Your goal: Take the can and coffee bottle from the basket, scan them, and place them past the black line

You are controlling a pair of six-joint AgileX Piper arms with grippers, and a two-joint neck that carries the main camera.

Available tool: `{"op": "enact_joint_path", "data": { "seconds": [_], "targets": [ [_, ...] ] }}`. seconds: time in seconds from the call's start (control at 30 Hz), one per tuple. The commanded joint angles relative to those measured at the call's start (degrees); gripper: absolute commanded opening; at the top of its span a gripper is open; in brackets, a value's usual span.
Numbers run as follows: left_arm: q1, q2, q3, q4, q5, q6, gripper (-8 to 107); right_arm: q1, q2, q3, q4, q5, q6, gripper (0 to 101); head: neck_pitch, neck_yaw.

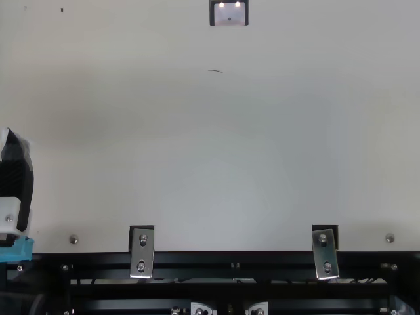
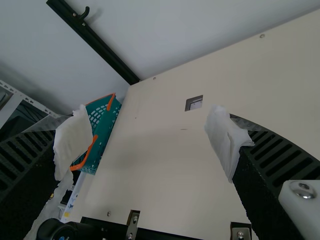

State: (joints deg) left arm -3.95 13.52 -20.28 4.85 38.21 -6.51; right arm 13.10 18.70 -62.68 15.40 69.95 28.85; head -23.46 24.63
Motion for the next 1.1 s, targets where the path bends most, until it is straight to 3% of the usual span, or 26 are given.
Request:
{"op": "enact_joint_path", "data": {
  "seconds": [0.0, 0.27, 0.67, 1.07],
  "targets": [
    [0.0, 0.0, 0.0, 0.0, 0.0, 0.0, 90, 0.0, 0.0, 0.0, 0.0, 0.0, 0.0, 101, -1.5, 1.1],
    [1.2, 4.6, -3.2, 0.6, -2.3, -1.6, 90, 0.0, 0.0, 0.0, 0.0, 0.0, 0.0, 101, -1.5, 1.1],
    [7.6, 30.1, -20.3, 5.9, -7.6, -4.7, 90, 0.0, 0.0, 0.0, 0.0, 0.0, 0.0, 101, -1.5, 1.1],
    [22.7, 59.6, -38.3, -3.9, -9.9, 15.4, 90, 0.0, 0.0, 0.0, 0.0, 0.0, 0.0, 101, -1.5, 1.1]
  ]
}}
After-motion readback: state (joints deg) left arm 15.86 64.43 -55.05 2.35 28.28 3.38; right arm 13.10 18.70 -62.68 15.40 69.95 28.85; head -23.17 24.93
